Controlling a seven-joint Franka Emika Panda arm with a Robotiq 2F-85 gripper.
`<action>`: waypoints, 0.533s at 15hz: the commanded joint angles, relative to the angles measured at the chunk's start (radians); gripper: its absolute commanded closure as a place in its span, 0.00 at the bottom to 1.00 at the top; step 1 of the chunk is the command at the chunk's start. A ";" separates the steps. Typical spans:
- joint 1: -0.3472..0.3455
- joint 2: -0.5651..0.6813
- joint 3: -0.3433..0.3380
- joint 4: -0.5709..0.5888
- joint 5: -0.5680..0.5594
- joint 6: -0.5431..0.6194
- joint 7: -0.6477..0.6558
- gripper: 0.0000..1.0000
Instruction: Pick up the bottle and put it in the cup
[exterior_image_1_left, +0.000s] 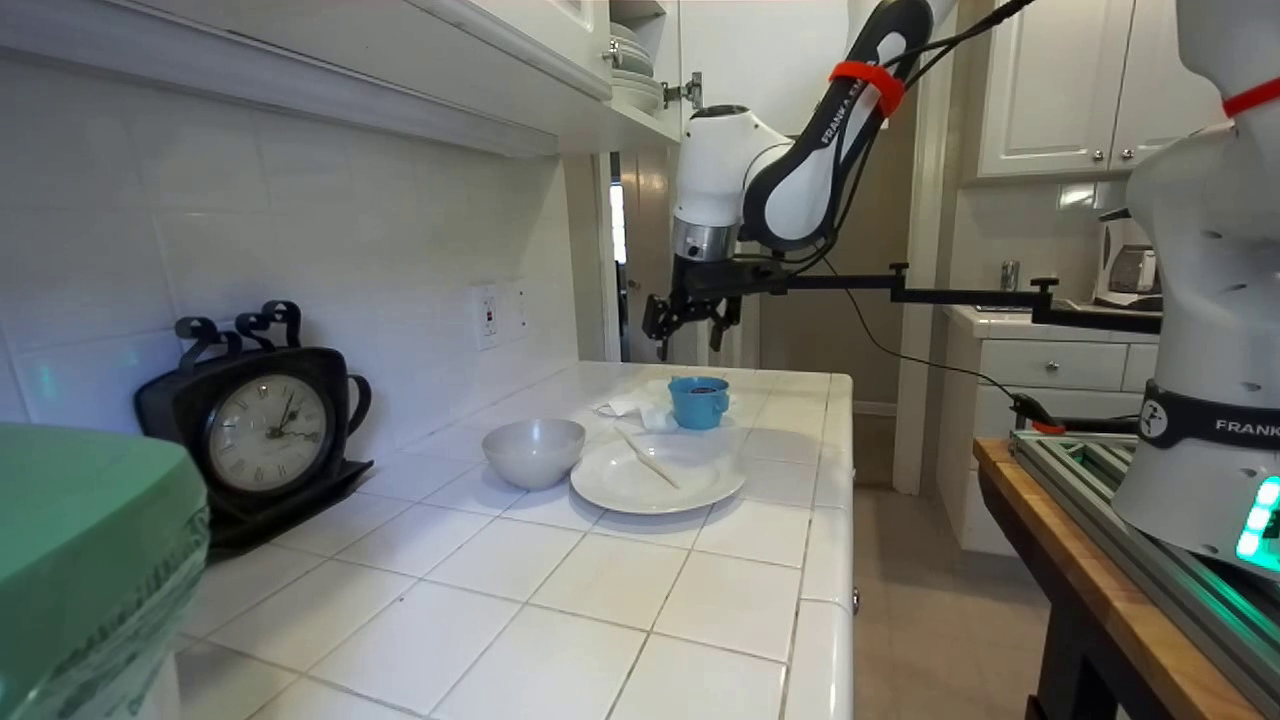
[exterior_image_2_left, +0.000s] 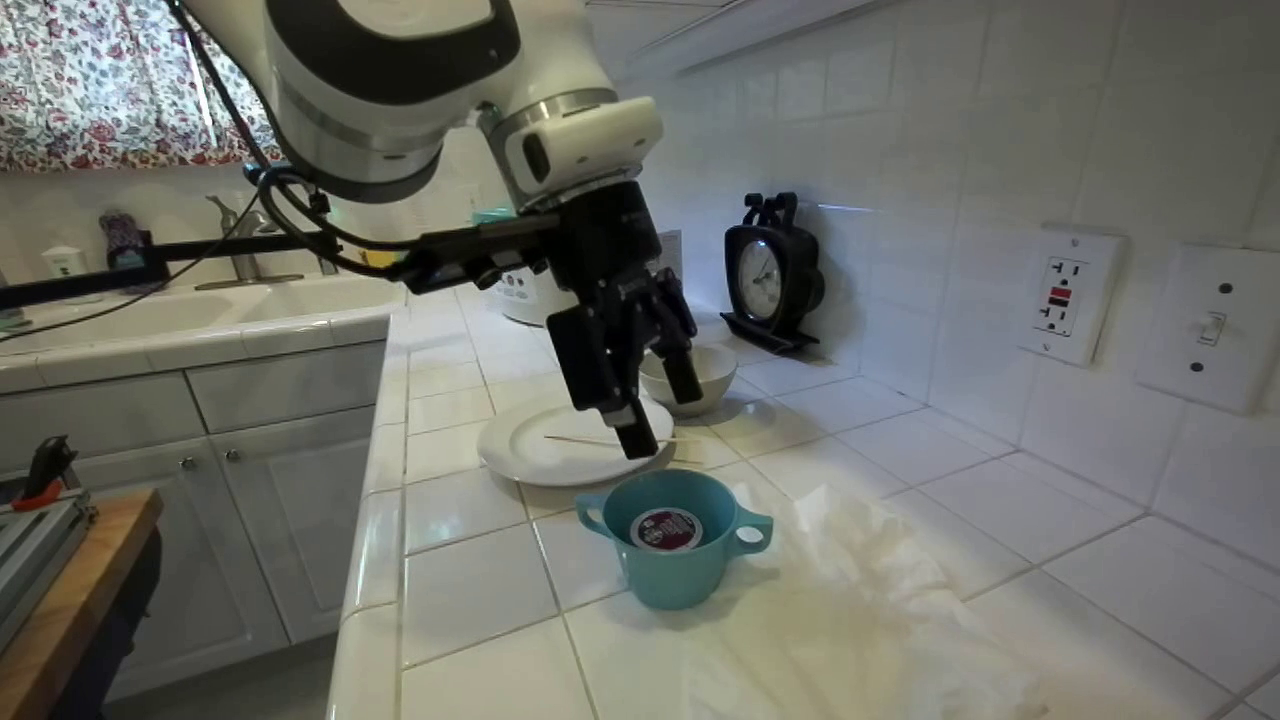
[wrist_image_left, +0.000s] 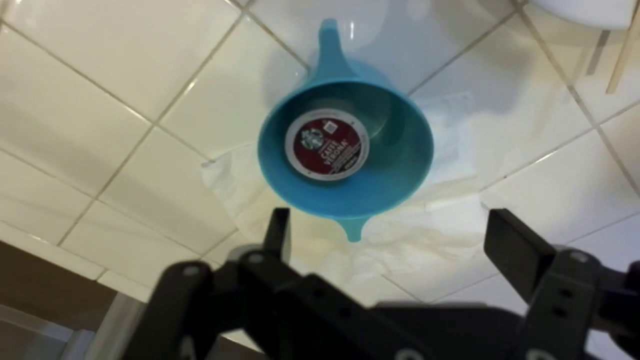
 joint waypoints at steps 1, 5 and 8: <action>-0.039 -0.096 0.058 -0.035 -0.020 -0.103 -0.071 0.00; -0.084 -0.191 0.154 -0.048 0.017 -0.227 -0.261 0.00; -0.113 -0.244 0.211 -0.037 0.092 -0.301 -0.424 0.00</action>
